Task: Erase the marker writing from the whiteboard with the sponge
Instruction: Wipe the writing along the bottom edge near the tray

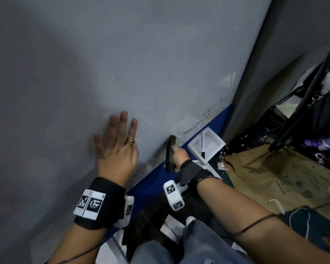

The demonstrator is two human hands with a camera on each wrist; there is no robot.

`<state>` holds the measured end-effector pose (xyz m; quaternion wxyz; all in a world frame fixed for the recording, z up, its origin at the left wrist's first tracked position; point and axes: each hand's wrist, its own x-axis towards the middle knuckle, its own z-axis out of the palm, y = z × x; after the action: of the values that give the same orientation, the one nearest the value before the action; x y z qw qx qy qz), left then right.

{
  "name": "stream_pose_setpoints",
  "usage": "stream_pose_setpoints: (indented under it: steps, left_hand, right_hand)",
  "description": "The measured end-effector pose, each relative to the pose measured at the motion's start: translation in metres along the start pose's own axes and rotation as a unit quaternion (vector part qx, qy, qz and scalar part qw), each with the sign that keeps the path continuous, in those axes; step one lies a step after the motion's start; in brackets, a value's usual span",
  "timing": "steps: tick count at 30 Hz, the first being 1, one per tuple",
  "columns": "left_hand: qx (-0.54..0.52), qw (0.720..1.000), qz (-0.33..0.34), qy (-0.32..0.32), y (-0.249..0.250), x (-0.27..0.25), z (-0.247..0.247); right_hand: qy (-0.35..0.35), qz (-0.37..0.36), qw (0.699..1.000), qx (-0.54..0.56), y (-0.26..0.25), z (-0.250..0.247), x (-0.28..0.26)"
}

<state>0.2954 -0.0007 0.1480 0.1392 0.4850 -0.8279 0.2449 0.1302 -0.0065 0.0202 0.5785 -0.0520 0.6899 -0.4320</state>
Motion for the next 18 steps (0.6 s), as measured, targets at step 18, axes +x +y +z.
stream_pose_setpoints:
  steps: [18]
  left_hand:
    - [-0.035,0.994,-0.103,0.009,-0.151,-0.167,-0.025]
  right_hand:
    - [-0.004,-0.067,0.998,0.016,0.08,0.091,-0.081]
